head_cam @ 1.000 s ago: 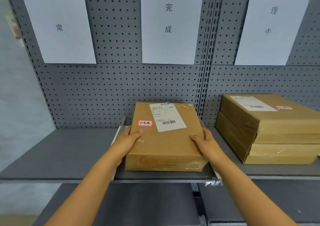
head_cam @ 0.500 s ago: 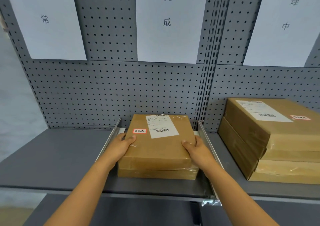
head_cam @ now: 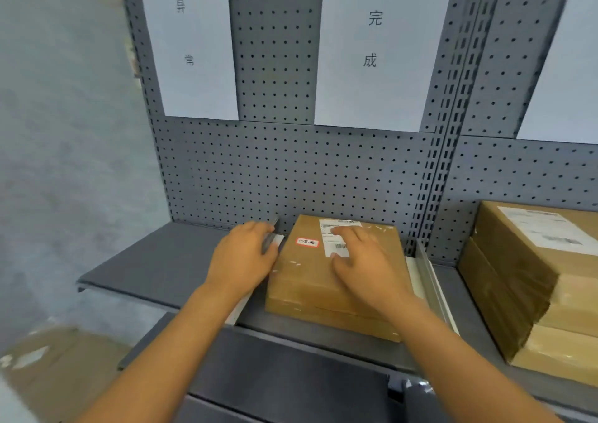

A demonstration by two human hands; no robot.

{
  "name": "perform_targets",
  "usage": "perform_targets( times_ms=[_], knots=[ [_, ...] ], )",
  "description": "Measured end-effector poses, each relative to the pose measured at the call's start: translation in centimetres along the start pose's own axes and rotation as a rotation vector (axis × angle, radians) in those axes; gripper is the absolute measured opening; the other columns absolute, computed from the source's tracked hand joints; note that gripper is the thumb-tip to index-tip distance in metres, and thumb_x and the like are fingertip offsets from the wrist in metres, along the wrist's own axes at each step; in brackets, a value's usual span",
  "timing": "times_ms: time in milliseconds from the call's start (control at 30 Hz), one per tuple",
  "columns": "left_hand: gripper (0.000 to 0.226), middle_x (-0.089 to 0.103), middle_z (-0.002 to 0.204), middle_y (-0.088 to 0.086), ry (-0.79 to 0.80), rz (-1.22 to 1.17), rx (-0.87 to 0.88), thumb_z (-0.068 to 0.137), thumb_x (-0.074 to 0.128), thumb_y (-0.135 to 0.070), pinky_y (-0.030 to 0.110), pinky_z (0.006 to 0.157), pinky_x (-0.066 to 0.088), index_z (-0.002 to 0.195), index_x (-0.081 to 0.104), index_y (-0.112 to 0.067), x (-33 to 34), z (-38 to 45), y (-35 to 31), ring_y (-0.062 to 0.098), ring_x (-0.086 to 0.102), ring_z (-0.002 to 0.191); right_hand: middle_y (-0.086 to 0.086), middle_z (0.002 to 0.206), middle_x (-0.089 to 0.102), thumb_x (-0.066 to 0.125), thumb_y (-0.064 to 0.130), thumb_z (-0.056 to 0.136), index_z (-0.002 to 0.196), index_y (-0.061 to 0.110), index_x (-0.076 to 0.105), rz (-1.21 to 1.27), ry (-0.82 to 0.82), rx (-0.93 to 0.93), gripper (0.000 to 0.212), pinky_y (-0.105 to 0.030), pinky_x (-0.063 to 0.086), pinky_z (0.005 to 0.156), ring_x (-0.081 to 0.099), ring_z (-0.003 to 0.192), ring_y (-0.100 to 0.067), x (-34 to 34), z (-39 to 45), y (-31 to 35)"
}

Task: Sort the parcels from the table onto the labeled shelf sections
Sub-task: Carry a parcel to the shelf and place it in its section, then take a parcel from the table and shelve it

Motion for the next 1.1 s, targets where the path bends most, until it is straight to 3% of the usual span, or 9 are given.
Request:
perform_targets(
  times_ms=[100,200,400,600,767,933,1100],
  knots=[
    [0.039,0.063,0.127,0.005,-0.036,0.250,-0.005,0.097,0.054,-0.035,0.038,0.095,0.046,0.131,0.059,-0.016,-4.4,-3.0,2.1,0.026,0.055,0.117,0.002,0.135,0.049,0.052,0.022,0.094,0.138,0.022,0.047,-0.010,0.031,-0.215,0.044,-0.036,0.038,0.101,0.044,0.125,-0.024,1.0,0.9,5.0],
    [0.044,0.060,0.129,0.006,-0.024,0.476,-0.117,0.097,0.050,-0.036,0.038,0.097,0.041,0.136,0.053,-0.016,-8.6,-7.7,5.5,0.027,0.053,0.119,0.003,0.138,0.049,0.050,0.029,0.097,0.142,0.025,0.044,-0.046,0.055,-0.419,0.046,-0.036,0.038,0.101,0.045,0.123,-0.022,2.7,0.7,10.5],
    [0.046,0.056,0.132,0.001,-0.046,0.733,-0.372,0.098,0.044,-0.040,0.036,0.098,0.038,0.140,0.047,-0.022,-17.9,-20.2,10.5,0.025,0.051,0.121,-0.001,0.140,0.048,0.048,0.032,0.098,0.145,0.021,0.042,-0.002,0.108,-0.750,0.048,-0.037,0.038,0.103,0.046,0.124,-0.025,6.6,-3.5,23.2],
    [0.039,0.061,0.122,0.000,-0.102,0.920,-0.592,0.096,0.047,-0.040,0.035,0.093,0.042,0.129,0.054,-0.021,-28.5,-33.5,13.6,0.024,0.056,0.112,-0.004,0.134,0.051,0.048,0.027,0.096,0.141,0.018,0.044,0.045,0.172,-1.019,0.046,-0.040,0.037,0.101,0.046,0.121,-0.028,9.1,-11.4,37.7],
    [0.043,0.060,0.128,-0.003,-0.138,1.007,-0.719,0.094,0.050,-0.041,0.034,0.097,0.042,0.134,0.050,-0.025,-36.3,-43.4,17.1,0.021,0.054,0.118,-0.003,0.134,0.053,0.049,0.026,0.094,0.140,0.020,0.045,0.102,0.147,-1.148,0.046,-0.036,0.033,0.100,0.046,0.122,-0.027,10.6,-18.2,48.3],
    [0.042,0.059,0.129,-0.002,-0.094,1.023,-0.795,0.095,0.049,-0.040,0.036,0.100,0.041,0.134,0.050,-0.023,-42.5,-52.3,21.5,0.022,0.053,0.120,-0.002,0.128,0.055,0.047,0.029,0.096,0.132,0.018,0.049,0.121,0.169,-1.182,0.038,-0.036,0.040,0.097,0.048,0.117,-0.025,13.2,-24.2,58.3],
    [0.037,0.060,0.122,-0.003,-0.088,1.049,-0.880,0.096,0.047,-0.037,0.033,0.092,0.042,0.130,0.051,-0.023,-47.9,-60.1,25.1,0.021,0.055,0.111,-0.001,0.124,0.056,0.049,0.025,0.093,0.134,0.018,0.049,0.178,0.224,-1.236,0.042,-0.034,0.039,0.089,0.050,0.110,-0.024,15.8,-29.7,66.8]
  ],
)
Point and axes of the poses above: each hand's wrist, its own z-axis towards the middle knuckle, its own x-axis out of the palm, y = z × x, the point moved 3 cm from there along z, towards the middle knuckle
